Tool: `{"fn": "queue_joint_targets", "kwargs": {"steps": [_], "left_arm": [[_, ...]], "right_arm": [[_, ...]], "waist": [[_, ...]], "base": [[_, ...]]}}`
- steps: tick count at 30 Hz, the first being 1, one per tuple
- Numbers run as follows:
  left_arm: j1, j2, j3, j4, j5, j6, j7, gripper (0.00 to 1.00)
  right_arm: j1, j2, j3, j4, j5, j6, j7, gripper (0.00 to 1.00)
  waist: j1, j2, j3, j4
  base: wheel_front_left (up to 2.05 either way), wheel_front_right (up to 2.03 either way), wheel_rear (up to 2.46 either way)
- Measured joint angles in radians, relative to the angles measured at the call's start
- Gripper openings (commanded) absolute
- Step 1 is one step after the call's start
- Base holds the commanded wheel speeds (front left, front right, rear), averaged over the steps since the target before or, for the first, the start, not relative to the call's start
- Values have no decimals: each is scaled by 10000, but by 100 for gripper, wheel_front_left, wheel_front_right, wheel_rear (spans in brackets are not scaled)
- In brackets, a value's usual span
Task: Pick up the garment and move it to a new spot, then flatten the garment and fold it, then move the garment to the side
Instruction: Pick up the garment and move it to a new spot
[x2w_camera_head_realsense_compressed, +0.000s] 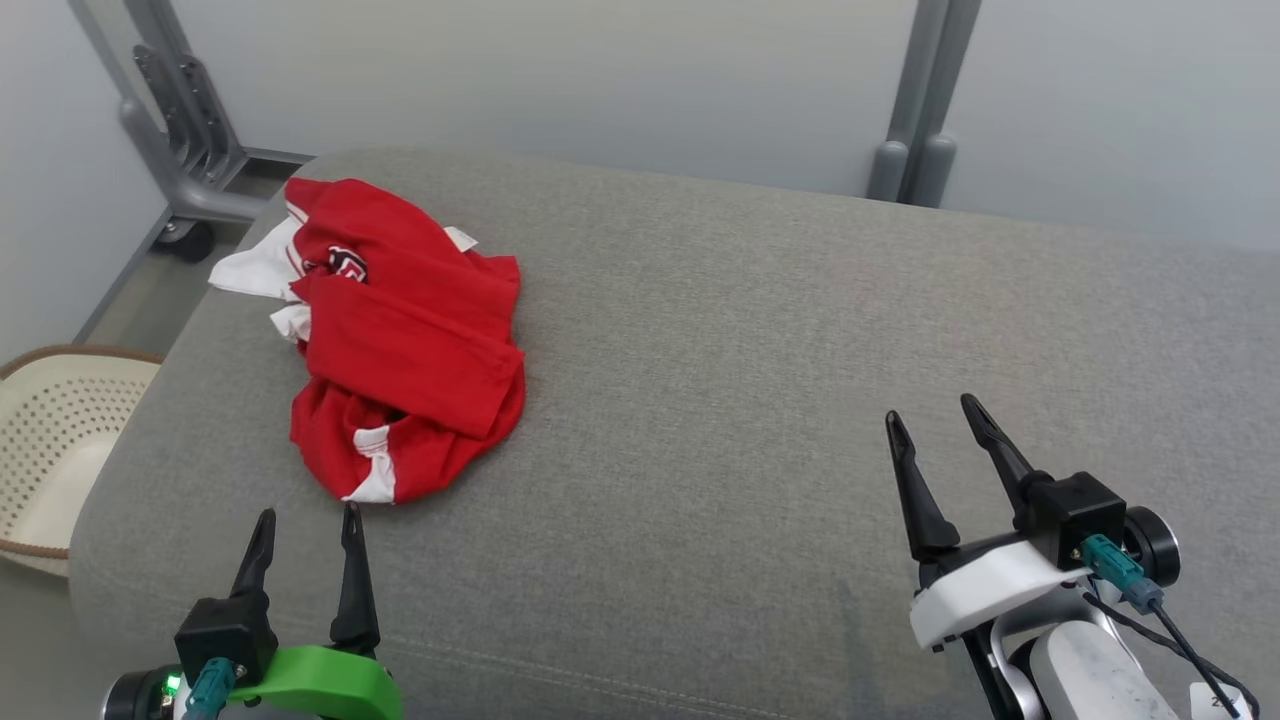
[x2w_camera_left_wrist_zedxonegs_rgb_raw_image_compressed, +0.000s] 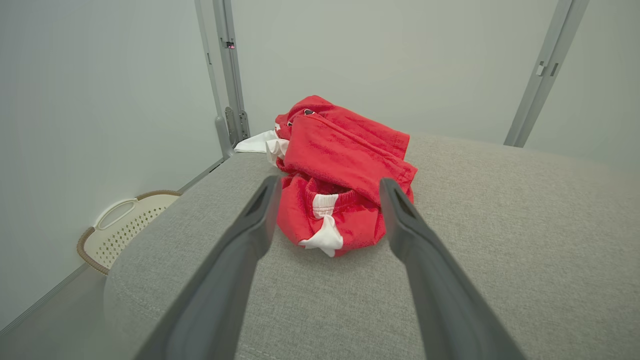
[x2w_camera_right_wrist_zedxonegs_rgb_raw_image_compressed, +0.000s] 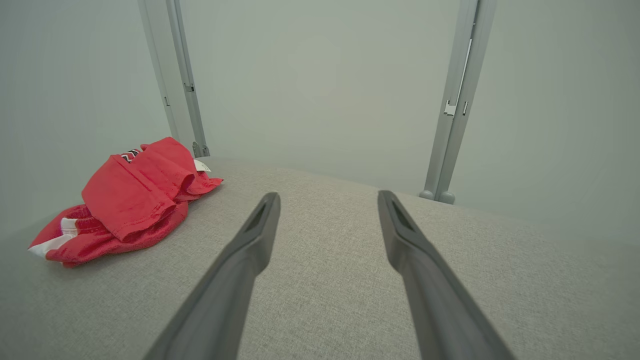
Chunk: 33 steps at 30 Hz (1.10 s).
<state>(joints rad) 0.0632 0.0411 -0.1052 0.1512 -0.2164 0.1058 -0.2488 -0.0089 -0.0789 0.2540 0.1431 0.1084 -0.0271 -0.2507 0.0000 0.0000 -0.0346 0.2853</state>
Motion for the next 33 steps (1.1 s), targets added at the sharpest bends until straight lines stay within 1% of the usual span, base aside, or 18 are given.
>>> {"fn": "queue_joint_targets", "kwargs": {"steps": [3, 5, 6, 9, 18, 23, 28, 30, 33], "left_arm": [[0, 2, 21, 23, 0, 0, 0, 100], [15, 6, 176, 12, 0, 0, 0, 100], [31, 6, 253, 8, 0, 0, 0, 100], [113, 13, 349, 19, -8, 0, 0, 100], [65, 12, 328, 546, -90, -6, 0, 100], [-574, 94, 347, 1231, -180, -86, 67, 100], [-1450, 203, 589, 1873, -384, -98, 562, 100], [-1767, 265, 711, 2211, -550, -98, 826, 100], [-2122, 324, 922, 2681, -809, -98, 1168, 100]], "right_arm": [[-1, 15, 59, 2, -2, 6, 0, 100], [-32, 40, 251, 33, -4, 98, -8, 100], [-38, 73, 345, 38, -8, 167, -8, 100], [-39, 150, 443, 82, -19, 180, -8, 100], [-44, 121, 337, 153, -40, 176, -8, 100], [-185, 25, 267, 138, -115, 176, -8, 100], [-467, -15, 276, 86, -198, 188, -10, 100], [-571, -19, 305, 81, -217, 274, -10, 100], [-730, -19, 359, 75, -219, 309, -10, 100]], "waist": [[0, 0, -17, 392], [0, 0, -24, 601], [0, 0, -26, 674], [0, 0, -18, 697], [0, 0, 120, 76], [0, 0, 337, -279], [0, 0, 667, -576], [0, 0, 797, -701], [0, 0, 985, -904]], "base": [[0, 0, 0], [0, 0, 0], [0, 0, 0], [0, 0, 0], [0, 0, 0], [0, 0, 0], [0, 0, 0], [0, 0, 0], [0, 0, 0]]}}
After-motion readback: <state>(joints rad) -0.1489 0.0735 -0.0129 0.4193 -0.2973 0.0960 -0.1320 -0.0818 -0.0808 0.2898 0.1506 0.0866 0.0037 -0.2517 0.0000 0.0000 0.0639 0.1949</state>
